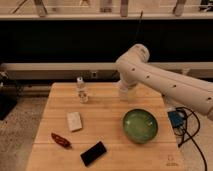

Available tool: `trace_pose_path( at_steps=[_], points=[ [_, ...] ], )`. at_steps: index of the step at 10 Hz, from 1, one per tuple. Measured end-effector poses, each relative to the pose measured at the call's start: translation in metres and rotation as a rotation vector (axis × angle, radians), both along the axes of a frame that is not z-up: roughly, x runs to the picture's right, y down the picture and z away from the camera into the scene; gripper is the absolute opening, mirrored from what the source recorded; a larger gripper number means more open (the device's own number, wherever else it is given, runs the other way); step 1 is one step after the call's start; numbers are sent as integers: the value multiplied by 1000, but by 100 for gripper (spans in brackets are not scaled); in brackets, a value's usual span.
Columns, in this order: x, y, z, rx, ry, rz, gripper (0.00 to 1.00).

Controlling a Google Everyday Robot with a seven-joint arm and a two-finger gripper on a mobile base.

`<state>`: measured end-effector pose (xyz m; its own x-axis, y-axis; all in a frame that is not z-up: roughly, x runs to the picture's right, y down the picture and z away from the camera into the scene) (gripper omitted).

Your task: Knock the bottle over

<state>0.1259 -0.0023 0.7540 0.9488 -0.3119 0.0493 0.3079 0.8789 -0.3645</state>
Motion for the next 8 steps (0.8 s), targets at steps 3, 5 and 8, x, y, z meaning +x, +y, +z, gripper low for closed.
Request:
trace_pose_path(
  at_steps=[3,5,8],
  points=[
    [-12,-6,4,12,-16,-25,66],
    [-26,-10,6,16,-25,-38,42],
    [-31,-15,10,25,-41,-62,12]
  ],
)
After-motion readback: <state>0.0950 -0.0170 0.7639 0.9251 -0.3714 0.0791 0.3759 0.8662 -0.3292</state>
